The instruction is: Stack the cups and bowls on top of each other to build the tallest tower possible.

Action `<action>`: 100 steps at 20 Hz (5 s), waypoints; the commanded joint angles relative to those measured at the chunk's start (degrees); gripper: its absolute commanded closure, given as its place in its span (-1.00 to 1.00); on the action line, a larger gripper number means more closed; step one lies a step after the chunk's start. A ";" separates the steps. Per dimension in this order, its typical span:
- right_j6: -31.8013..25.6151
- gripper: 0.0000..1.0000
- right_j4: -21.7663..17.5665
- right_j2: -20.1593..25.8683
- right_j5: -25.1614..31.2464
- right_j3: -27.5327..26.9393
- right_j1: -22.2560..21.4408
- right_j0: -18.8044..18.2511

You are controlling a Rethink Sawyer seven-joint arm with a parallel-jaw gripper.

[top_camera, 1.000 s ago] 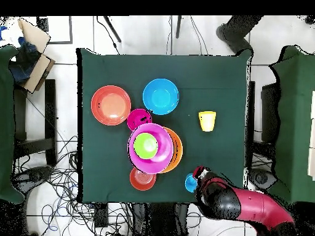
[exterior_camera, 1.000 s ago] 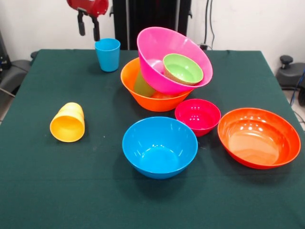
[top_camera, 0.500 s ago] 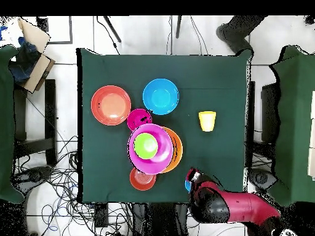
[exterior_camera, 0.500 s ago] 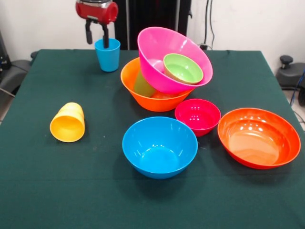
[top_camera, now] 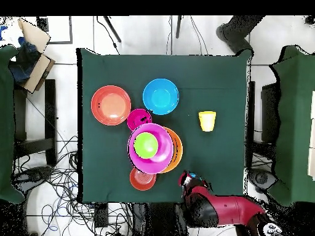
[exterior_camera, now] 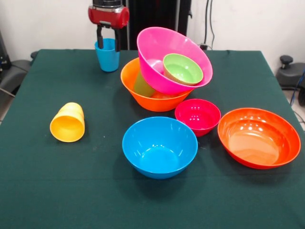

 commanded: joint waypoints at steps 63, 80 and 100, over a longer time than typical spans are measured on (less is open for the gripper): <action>1.71 1.00 -2.64 -5.71 -3.48 -3.45 2.39 5.14; -16.74 1.00 20.47 21.76 25.38 18.73 -33.39 -16.36; -17.43 1.00 33.11 16.57 58.75 8.42 -50.06 -2.26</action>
